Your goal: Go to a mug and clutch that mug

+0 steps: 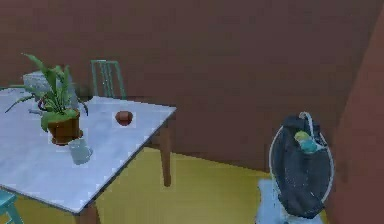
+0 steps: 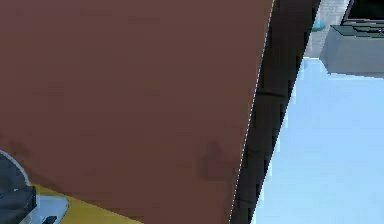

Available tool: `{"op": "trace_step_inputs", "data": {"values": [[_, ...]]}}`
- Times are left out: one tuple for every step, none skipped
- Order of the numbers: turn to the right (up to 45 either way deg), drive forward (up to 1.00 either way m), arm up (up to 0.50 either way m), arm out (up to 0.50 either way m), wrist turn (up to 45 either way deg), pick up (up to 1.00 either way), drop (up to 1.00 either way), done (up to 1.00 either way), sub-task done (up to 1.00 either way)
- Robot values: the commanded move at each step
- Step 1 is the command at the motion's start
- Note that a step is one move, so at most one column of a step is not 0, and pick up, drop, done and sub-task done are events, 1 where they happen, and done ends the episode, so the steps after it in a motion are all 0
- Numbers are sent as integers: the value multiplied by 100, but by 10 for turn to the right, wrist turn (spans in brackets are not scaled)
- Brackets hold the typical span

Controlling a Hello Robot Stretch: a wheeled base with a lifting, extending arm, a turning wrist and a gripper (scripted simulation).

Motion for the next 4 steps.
{"op": "trace_step_inputs", "data": {"values": [[90, 0, 0, 0, 0, 0, 0, 0, 0], [0, 10, 0, 0, 0, 0, 0, 0, 0], [-450, 0, 0, 0, 0, 0, 0, 0, 0], [-450, 0, 0, 0, 0, 0, 0, 0, 0]]}}
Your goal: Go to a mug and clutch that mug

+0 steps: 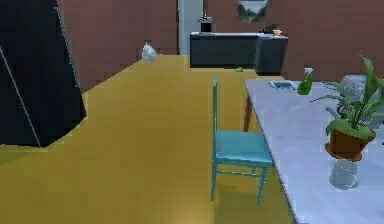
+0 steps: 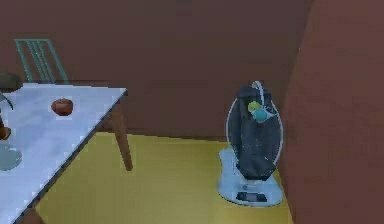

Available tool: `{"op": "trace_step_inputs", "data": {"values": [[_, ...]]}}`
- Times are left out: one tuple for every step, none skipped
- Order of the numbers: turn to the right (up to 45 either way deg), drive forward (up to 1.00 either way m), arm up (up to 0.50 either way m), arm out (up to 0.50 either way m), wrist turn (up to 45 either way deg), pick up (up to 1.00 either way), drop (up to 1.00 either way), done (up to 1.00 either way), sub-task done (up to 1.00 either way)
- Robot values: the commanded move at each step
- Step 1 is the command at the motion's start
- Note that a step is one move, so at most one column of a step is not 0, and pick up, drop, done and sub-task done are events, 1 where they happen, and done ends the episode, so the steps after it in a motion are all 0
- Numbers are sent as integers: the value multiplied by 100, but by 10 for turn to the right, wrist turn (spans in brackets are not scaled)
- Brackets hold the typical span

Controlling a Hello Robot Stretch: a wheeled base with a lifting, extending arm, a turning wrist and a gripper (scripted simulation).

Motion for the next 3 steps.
{"op": "trace_step_inputs", "data": {"values": [[-420, 0, 0, 0, 0, 0, 0, 0, 0], [450, 0, 0, 0, 0, 0, 0, 0, 0], [30, 0, 0, 0, 0, 0, 0, 0, 0]]}}
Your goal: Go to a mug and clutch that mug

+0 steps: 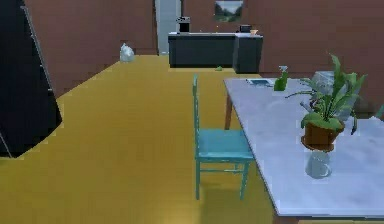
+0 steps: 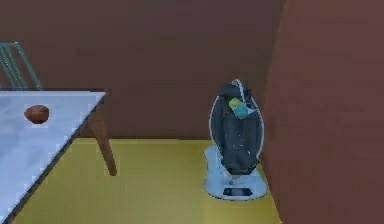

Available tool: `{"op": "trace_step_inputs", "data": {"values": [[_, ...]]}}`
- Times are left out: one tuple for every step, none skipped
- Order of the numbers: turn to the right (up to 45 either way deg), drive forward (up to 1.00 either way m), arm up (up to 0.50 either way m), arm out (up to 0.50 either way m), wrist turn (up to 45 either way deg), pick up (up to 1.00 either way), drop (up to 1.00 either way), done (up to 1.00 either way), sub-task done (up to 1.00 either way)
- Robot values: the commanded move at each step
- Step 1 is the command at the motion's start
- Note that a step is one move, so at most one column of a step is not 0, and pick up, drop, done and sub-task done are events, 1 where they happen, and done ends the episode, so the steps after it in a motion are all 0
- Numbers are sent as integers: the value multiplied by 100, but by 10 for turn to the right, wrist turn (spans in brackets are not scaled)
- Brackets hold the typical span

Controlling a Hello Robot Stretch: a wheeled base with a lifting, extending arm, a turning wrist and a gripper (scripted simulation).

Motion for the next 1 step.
{"op": "trace_step_inputs", "data": {"values": [[0, 50, 0, 0, 0, 0, 0, 0, 0]]}}
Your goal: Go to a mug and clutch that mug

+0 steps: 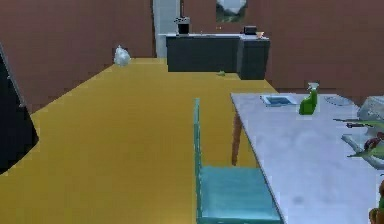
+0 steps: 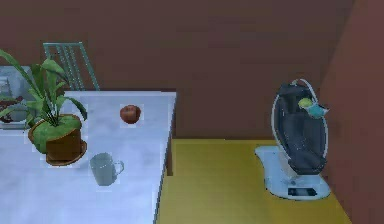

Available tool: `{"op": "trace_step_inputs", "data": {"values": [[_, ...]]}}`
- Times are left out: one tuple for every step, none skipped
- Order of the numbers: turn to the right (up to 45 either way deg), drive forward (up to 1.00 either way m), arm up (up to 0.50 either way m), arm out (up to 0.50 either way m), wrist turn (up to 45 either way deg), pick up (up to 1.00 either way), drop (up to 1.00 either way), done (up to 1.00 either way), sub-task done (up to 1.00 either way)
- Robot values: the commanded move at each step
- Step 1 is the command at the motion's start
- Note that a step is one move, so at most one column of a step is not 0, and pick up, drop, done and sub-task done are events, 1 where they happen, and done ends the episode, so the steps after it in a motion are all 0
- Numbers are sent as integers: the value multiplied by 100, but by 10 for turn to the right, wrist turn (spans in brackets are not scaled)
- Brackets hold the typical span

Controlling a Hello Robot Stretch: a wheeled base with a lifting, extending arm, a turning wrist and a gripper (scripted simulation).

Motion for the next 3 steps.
{"op": "trace_step_inputs", "data": {"values": [[-210, 0, 0, 0, 0, 0, 0, 0, 0], [0, 0, 50, 0, 0, 0, 0, 0, 0], [0, 0, 36, 0, 0, 0, 0, 0, 0]]}}
